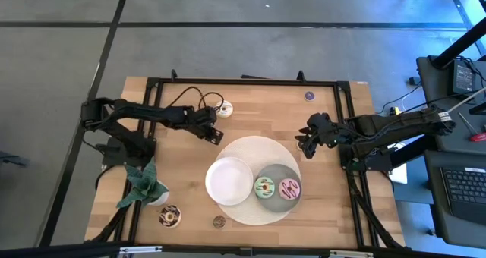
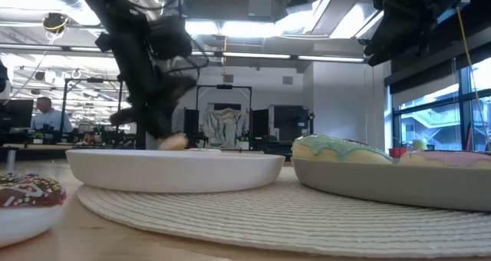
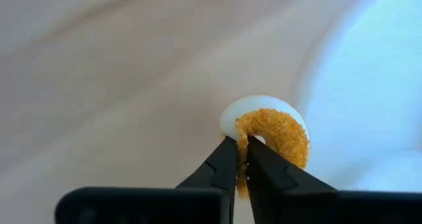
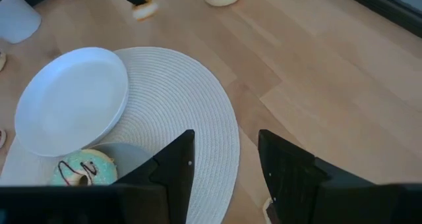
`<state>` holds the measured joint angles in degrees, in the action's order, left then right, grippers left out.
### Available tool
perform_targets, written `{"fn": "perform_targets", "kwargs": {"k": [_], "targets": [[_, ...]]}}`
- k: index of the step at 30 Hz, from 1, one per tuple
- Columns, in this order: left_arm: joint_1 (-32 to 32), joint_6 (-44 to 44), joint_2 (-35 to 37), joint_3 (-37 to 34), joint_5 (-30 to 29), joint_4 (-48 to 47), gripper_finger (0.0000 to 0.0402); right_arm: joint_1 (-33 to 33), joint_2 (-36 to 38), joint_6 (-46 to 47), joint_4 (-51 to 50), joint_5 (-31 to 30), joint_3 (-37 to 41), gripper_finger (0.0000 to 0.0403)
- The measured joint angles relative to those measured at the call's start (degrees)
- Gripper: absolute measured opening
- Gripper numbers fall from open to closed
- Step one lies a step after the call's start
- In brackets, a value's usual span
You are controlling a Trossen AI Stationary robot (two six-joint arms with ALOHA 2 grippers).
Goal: Pick & Place donuts
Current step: Put the small yellow donut on the white plate
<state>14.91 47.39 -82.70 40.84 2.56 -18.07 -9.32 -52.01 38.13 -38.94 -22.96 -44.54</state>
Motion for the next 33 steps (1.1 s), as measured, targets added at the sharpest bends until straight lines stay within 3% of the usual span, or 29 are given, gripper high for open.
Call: {"fn": "perform_targets", "kwargs": {"k": [3, 6, 13, 16, 33], "targets": [[-3.36, -0.43, 2.12, 0.01, 3.17, 3.84, 0.0016, 0.00, 0.00, -1.24, 0.02, -1.20, -0.01, 0.0168], [-8.57, -0.43, 2.93, 2.03, 2.22, 3.73, 0.0016, 0.00, 0.00, -1.34, 0.02, -3.53, 0.01, 0.0168], [-20.74, -6.84, -0.60, 14.13, -10.50, -8.04, 0.0016, 0.20, 0.02, -1.38, 0.01, -6.58, 0.01, 0.0168], [-23.38, -8.58, -2.79, 17.59, -13.04, -11.89, 0.0016, 0.66, 0.02, -1.33, 0.04, -6.56, 0.01, 0.0168], [-29.94, 1.04, -19.07, 19.08, -9.32, -5.45, 0.0021, 0.96, 0.00, -7.28, 0.04, -7.00, 0.02, 0.0168]]}}
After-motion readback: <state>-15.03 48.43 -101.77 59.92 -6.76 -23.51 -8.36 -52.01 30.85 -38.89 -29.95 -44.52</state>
